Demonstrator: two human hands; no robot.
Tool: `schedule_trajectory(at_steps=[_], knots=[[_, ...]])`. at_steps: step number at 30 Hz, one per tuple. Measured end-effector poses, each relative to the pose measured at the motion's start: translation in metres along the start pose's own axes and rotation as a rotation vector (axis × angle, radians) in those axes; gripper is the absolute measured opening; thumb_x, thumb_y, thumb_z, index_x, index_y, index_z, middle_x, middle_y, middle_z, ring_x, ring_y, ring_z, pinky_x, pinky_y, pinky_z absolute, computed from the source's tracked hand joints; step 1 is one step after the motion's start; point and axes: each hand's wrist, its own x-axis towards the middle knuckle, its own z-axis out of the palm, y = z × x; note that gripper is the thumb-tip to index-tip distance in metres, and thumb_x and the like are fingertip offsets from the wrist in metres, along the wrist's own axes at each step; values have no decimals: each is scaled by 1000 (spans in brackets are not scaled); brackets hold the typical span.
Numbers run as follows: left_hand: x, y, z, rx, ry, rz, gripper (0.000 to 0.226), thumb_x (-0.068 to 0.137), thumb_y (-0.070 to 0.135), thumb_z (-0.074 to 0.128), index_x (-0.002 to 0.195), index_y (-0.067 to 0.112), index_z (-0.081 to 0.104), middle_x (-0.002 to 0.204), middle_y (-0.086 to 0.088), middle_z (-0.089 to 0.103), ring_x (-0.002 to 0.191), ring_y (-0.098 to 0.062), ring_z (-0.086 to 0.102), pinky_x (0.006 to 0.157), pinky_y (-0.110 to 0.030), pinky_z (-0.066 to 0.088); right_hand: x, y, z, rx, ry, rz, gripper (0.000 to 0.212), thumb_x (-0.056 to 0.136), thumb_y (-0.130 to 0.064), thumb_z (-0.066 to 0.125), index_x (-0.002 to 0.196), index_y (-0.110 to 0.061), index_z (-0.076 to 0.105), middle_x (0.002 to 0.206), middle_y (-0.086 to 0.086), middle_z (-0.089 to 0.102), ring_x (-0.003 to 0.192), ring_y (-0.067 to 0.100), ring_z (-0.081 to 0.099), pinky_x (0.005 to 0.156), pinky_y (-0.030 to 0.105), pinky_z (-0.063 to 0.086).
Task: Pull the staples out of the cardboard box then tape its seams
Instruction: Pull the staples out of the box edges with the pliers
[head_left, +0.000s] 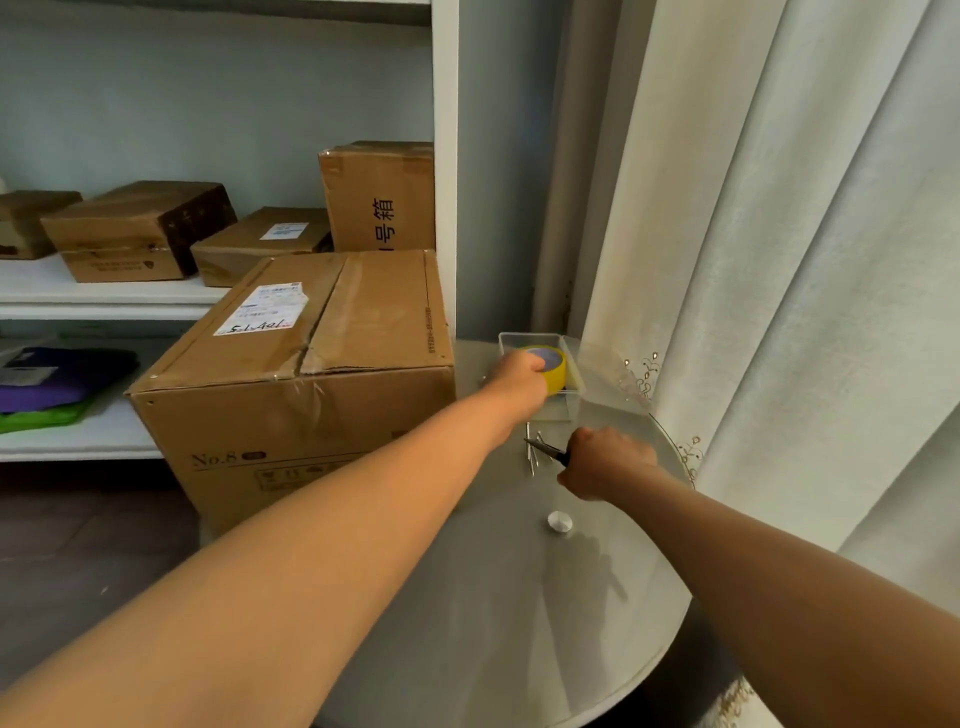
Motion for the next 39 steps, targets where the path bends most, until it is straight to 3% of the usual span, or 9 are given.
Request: schedule_trajectory(at_steps=[4,5,6,10,14,20,28,33,39], knots=[[13,-29,10,-9,-24,-174,31,97,2,38,123,-3,53,114,-19,52,110,-34,53,81,-31,44,10,-4,8,-36,-18,-11,34,90,-29,54,123,-19,51,120,4,58,111,26,57,78,30,40],[14,-35,13,-13,-40,-217,29,96,0,36,119,-4,53,102,-4,36,105,-34,55,79,-34,47,13,-5,10,-52,-20,-16,35,90,-28,54,123,-19,51,121,4,58,111,25,57,79,31,42],[15,-41,15,-12,-55,-252,31,95,0,35,122,-6,51,143,-25,32,111,-36,53,86,-39,48,14,-5,11,-70,-20,-20,35,90,-28,54,124,-18,50,121,4,58,112,25,57,81,31,43],[17,-68,27,-45,-111,-367,36,96,2,34,130,-3,45,103,-14,50,102,-27,47,77,-29,39,21,-7,19,-113,-1,-32,33,91,-25,51,123,-19,50,121,3,58,112,24,57,83,30,43],[16,-84,32,-117,-118,-447,19,99,5,35,92,12,51,93,-4,48,100,-21,41,63,-22,32,21,-4,22,-139,14,-29,31,93,-25,49,124,-19,50,120,3,58,112,24,57,84,30,44],[6,-59,27,109,-145,-252,43,98,5,35,141,4,37,145,-15,39,132,-28,39,105,-31,35,18,1,16,-106,30,-4,29,92,-24,50,120,-19,52,117,3,58,110,24,57,80,30,41],[-22,38,-42,598,178,376,57,88,-2,43,141,20,42,141,-5,45,124,-26,47,94,-39,46,9,-20,-26,210,150,63,30,91,-27,49,118,-15,55,116,7,59,107,27,58,76,30,41],[-14,28,-95,840,178,67,40,96,21,45,135,11,43,141,-15,41,127,-33,42,99,-42,40,2,-46,-48,478,152,21,31,90,-24,47,116,-11,56,106,11,60,106,32,58,87,33,45],[-23,-3,-112,846,30,-152,77,90,66,35,146,13,32,153,-16,25,140,-37,24,111,-53,27,-1,-76,-64,619,164,-33,32,91,-20,50,118,-3,56,107,12,61,89,26,53,71,26,39]])
